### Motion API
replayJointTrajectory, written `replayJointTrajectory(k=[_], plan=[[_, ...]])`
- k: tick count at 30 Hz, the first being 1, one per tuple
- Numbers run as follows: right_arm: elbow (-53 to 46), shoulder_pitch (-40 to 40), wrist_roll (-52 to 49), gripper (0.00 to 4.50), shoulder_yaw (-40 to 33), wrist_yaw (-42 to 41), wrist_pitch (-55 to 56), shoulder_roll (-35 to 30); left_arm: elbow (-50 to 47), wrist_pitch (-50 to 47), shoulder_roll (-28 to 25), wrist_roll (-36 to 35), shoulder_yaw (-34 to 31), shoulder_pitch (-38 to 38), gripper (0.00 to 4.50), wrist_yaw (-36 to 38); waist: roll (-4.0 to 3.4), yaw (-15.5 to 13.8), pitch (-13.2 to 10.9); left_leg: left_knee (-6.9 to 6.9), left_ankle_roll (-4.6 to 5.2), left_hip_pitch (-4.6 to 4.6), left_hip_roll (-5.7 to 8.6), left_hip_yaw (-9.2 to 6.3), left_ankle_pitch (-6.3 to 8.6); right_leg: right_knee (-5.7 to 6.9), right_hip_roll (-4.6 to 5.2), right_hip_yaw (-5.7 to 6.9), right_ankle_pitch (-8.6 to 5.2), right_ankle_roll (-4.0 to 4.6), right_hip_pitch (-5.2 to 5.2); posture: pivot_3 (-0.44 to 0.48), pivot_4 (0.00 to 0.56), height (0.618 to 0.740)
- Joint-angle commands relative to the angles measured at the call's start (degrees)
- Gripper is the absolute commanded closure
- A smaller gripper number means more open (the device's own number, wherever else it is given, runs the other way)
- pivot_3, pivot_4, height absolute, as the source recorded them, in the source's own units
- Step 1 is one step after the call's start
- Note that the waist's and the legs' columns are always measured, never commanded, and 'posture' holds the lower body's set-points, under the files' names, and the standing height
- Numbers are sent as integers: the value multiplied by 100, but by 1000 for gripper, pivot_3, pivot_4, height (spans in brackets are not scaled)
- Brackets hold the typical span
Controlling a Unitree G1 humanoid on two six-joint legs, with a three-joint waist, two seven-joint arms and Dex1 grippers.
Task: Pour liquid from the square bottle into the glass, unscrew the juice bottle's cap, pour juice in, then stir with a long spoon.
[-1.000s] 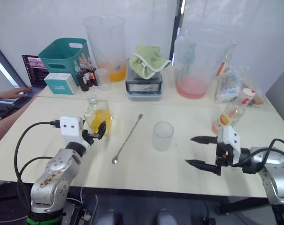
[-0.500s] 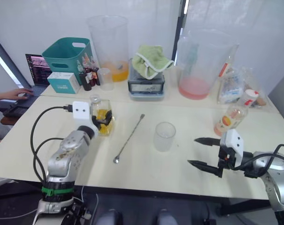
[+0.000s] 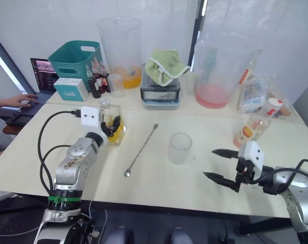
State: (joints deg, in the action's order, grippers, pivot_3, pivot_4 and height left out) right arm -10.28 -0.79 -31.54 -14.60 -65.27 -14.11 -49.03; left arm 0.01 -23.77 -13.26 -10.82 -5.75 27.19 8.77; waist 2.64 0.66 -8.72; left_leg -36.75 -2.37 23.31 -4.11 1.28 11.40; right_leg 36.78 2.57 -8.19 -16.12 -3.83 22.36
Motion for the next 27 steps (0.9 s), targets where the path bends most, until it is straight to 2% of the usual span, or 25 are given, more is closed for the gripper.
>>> replayJointTrajectory(k=[1, 5, 7, 9, 11, 14, 18, 23, 27], plan=[[-144, 19, 8, 0, -238, 106, 79, 0, -183, 519, -221, -235, -207, 120, 1683, 526, 0, 1, -1, 0, 0, 1, 0, 0, 0, 0, 0, 0, 0, 0, 0, 0, 150, 740], [-97, 32, -14, 0, -264, 183, 34, -16, -302, 1121, -789, -1176, -625, 102, 1683, 2223, 5, 14, -10, 1, 0, 26, 0, -2, 0, 2, -1, 3, 0, 0, 26, 0, 150, 740], [-26, 60, -34, 0, -301, 202, 7, -41, -386, 1024, -1123, -1753, -768, 159, 1683, 3114, 5, 16, -10, 0, -5, 73, 0, -3, -4, 8, -1, 2, 1, 1, 72, 0, 150, 740], [37, 96, -47, 0, -323, 203, -13, -60, -394, 911, -1339, -2102, -809, 228, 1683, 3659, 4, 13, -11, 0, -5, 84, 0, -5, -4, 12, -1, 3, 1, 1, 83, 0, 150, 740], [135, 144, -28, 0, -342, 201, -7, -78, -448, 617, -1518, -2462, -755, 259, 1683, 4118, 4, -2, -11, 0, -5, 87, 1, -9, -3, 12, -1, 4, 1, 0, 82, 0, 150, 740], [434, 302, 39, 0, -398, 242, 18, -114, -819, -306, -2054, -3137, -168, 220, 1683, 5520, 2, 1, -12, -5, -5, 91, 1, -11, -4, 10, -1, 4, 0, -2, 79, 0, 150, 740], [599, 381, 82, 0, -482, 231, 29, -134, -965, -398, -2030, -3048, 435, 299, 1683, 6020, -2, -14, -14, -9, -4, 93, 6, -14, -4, 9, 1, 4, -4, -7, 75, 0, 150, 740], [456, 252, 15, 0, -673, 270, -69, -149, -1028, -135, -1518, -2748, 1047, 348, 1683, 6109, -3, 7, -14, -14, -3, 92, 6, -22, -5, 17, -3, 3, -4, -7, 75, 0, 150, 740], [217, 26, -66, 0, -896, 279, -193, -155, -713, 437, -1094, -2210, 1557, 261, 1683, 6198, -9, 16, -13, -14, -3, 91, 8, -29, -5, 20, -4, 2, -3, -7, 75, 0, 150, 740]])
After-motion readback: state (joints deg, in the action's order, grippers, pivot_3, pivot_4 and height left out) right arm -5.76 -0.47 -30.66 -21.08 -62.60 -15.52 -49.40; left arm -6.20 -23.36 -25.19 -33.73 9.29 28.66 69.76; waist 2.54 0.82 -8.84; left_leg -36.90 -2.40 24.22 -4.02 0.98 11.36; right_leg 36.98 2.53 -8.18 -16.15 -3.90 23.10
